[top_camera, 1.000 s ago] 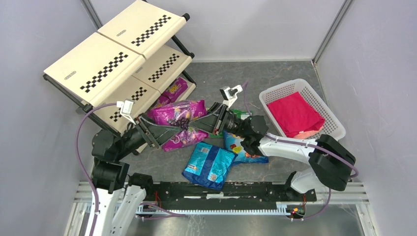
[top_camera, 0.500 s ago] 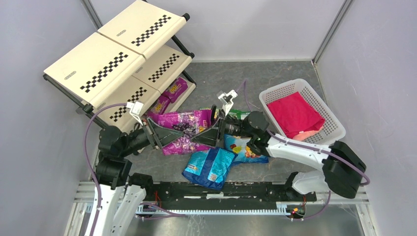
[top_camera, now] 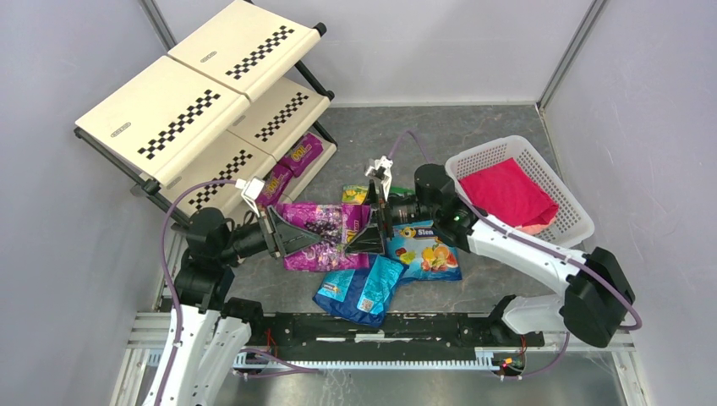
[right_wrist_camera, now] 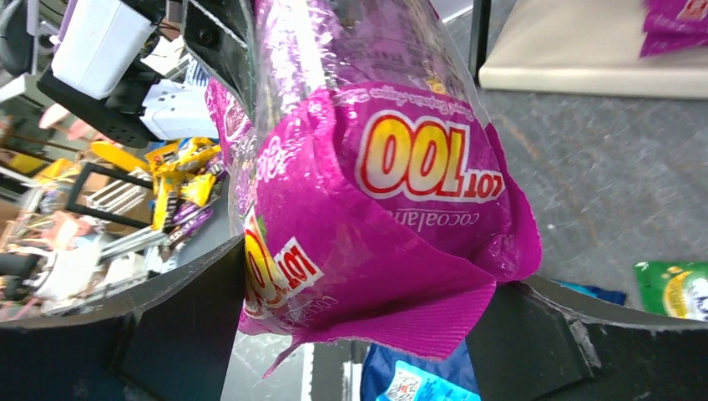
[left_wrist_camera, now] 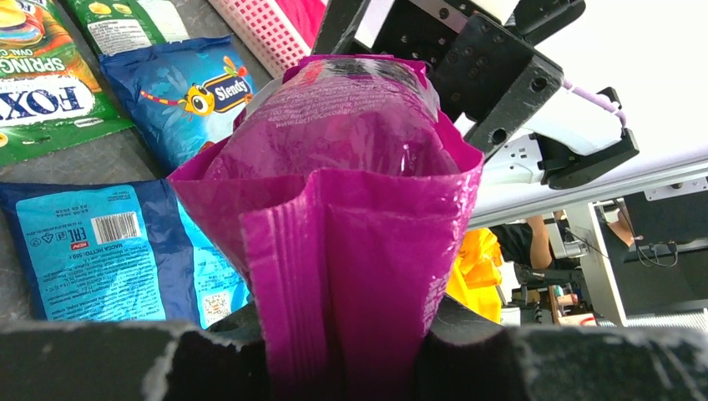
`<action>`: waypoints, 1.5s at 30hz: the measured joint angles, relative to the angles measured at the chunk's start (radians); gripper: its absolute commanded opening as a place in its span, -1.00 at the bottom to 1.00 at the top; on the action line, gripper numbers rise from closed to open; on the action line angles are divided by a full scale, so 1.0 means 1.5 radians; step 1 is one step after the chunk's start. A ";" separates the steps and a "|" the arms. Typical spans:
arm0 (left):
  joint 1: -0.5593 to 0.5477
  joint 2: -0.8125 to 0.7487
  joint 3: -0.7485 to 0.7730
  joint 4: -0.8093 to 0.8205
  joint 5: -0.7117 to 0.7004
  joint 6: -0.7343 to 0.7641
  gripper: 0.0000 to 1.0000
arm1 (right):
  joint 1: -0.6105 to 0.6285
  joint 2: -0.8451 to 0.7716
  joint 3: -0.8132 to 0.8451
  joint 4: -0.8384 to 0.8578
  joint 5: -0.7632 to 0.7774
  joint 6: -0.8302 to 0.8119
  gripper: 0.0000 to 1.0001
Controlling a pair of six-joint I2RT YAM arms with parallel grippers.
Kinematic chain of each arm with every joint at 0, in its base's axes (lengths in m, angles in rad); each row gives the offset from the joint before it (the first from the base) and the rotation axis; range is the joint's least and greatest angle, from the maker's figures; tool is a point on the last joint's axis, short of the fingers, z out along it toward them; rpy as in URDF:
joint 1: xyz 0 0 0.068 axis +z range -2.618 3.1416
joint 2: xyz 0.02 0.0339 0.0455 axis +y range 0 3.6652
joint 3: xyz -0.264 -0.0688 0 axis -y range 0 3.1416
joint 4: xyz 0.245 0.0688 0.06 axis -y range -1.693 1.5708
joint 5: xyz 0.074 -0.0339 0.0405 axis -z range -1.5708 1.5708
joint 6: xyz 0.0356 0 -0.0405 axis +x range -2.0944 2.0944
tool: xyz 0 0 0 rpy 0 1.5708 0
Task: Place and organize the candy bags onto the shelf
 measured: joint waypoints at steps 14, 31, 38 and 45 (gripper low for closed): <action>0.000 0.008 0.000 -0.027 -0.002 0.019 -0.30 | 0.010 0.050 -0.123 0.293 -0.027 0.294 0.19; -0.004 0.049 0.077 -0.195 -0.173 0.109 0.64 | 0.011 0.126 -0.268 0.594 0.056 0.565 -0.40; -0.004 0.052 0.193 -0.328 -0.334 0.153 0.86 | 0.014 0.189 -0.275 0.654 0.100 0.614 -0.41; -0.004 0.030 0.317 -0.368 -0.416 0.160 0.93 | 0.027 0.306 -0.193 0.625 0.156 0.607 -0.44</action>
